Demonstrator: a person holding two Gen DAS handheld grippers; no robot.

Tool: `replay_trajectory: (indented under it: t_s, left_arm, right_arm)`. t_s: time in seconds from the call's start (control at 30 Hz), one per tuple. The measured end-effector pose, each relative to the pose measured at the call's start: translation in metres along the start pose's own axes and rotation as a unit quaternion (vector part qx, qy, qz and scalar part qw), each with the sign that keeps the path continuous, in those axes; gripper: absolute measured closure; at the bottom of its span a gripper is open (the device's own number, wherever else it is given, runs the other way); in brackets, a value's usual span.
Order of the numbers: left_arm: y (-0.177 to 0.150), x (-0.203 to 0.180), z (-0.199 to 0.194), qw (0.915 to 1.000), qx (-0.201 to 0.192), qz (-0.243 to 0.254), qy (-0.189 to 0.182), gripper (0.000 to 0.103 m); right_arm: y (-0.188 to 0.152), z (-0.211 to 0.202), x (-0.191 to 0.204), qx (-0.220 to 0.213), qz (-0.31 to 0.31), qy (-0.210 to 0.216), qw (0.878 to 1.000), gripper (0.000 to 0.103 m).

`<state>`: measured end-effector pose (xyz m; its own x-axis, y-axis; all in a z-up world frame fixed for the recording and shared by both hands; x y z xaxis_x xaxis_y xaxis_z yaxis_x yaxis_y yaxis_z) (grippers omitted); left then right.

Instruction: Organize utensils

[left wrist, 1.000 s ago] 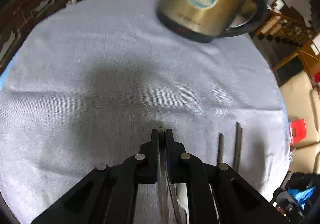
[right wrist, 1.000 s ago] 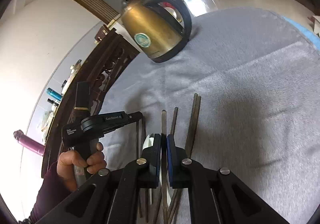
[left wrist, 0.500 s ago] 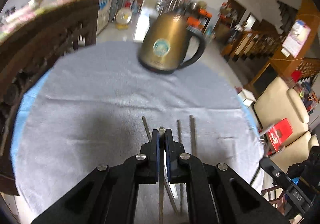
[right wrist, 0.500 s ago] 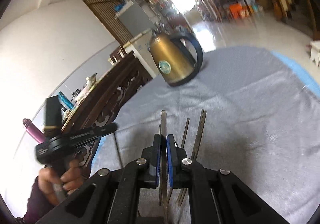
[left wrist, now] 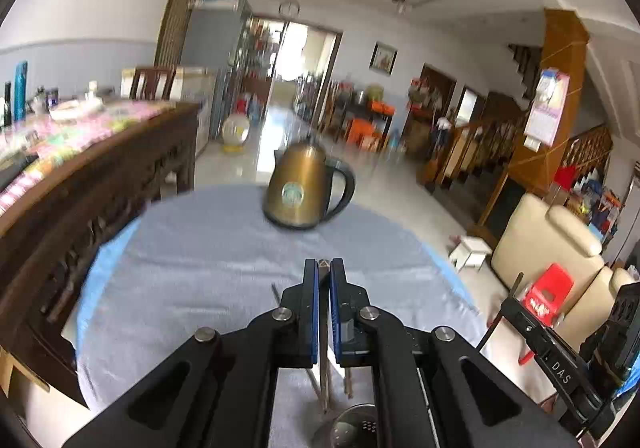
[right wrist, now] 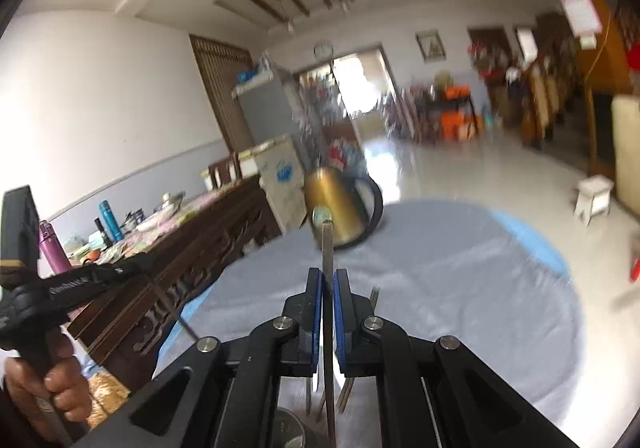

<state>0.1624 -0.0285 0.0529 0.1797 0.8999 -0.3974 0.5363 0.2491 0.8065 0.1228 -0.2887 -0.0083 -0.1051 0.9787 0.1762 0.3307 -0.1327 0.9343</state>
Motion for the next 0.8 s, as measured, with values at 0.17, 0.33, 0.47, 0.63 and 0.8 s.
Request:
replay_trajectory:
  t_s: [0.17, 0.33, 0.47, 0.63, 0.8]
  left_arm:
    - [0.013, -0.014, -0.053, 0.9974, -0.067, 0.011, -0.021, 0.098]
    - [0.013, -0.019, -0.081, 0.9951, -0.082, 0.006, -0.056, 0.098]
    - [0.002, -0.018, -0.070, 0.9966, -0.064, 0.006, -0.051, 0.098]
    - [-0.023, -0.012, -0.049, 0.9992, -0.018, 0.002, -0.036, 0.098]
    - [-0.035, -0.009, -0.041, 0.9994, 0.018, 0.001, -0.031, 0.098]
  right_arm:
    - [0.016, -0.045, 0.021, -0.077, -0.017, -0.016, 0.997, 0.096]
    - [0.021, -0.065, 0.042, -0.126, -0.017, -0.010, 0.992, 0.096]
    - [0.012, -0.049, 0.064, -0.115, -0.037, -0.011, 0.993, 0.096]
    - [-0.010, -0.032, 0.066, -0.067, -0.042, -0.008, 0.997, 0.096]
    - [-0.021, -0.031, 0.063, -0.035, -0.037, -0.004, 0.999, 0.096]
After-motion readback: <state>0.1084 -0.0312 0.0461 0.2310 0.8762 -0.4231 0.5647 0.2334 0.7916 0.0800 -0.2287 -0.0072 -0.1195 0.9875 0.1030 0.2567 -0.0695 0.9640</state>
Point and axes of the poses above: each gripper's, at about its wrist camera, not at the fingertips, and z roughly the way its jaws point, x to its left, y to its top, the point moved 1 cm from there along z, roughly the way its jaws point, and after that the axes turned 10 degrees about -z, right-handed, at the moved point
